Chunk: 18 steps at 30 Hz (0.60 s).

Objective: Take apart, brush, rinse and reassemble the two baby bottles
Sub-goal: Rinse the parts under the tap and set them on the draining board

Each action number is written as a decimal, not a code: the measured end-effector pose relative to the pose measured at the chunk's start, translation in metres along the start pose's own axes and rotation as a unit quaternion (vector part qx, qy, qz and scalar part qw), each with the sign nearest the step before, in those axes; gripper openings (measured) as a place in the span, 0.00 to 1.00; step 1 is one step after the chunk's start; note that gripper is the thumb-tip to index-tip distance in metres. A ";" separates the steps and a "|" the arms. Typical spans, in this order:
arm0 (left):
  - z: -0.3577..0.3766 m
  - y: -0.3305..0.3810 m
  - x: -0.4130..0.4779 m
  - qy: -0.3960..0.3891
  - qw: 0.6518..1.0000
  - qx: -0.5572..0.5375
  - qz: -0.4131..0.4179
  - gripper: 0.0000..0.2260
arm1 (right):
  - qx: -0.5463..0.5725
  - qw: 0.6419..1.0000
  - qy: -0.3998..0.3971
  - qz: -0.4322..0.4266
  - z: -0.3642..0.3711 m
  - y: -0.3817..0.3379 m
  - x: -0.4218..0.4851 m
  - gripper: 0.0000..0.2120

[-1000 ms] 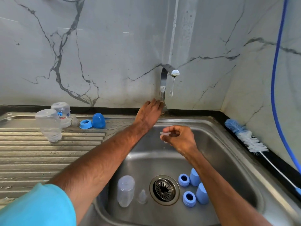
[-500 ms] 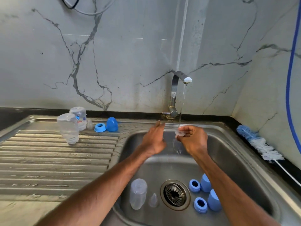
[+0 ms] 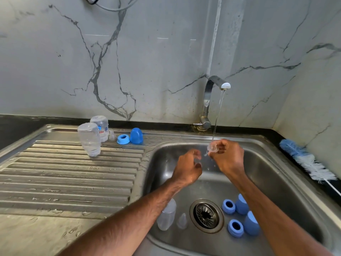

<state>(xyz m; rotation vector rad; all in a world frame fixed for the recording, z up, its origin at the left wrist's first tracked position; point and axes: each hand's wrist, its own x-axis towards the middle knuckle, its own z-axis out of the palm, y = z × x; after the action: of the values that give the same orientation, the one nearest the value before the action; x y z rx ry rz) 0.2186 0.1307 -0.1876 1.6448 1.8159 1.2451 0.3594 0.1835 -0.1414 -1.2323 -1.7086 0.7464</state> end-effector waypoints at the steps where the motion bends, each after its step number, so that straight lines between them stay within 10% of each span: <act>1: 0.000 0.000 0.000 0.003 1.000 -0.008 -0.007 0.20 | -0.003 1.000 -0.006 0.004 0.000 0.000 -0.001 0.12; 13: 0.001 0.017 -0.003 0.026 0.994 -0.106 -0.003 0.13 | 0.000 0.999 -0.035 0.025 0.002 -0.007 -0.008 0.03; 18: -0.001 0.022 -0.003 0.067 0.988 -0.140 0.025 0.10 | 0.158 0.964 -0.112 0.181 -0.007 -0.009 -0.011 0.18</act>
<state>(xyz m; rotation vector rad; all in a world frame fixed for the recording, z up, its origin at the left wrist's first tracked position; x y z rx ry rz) 0.2316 0.1257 -0.1707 1.4892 1.5926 1.5871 0.3637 0.1703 -0.1337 -1.2820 -1.4741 1.3669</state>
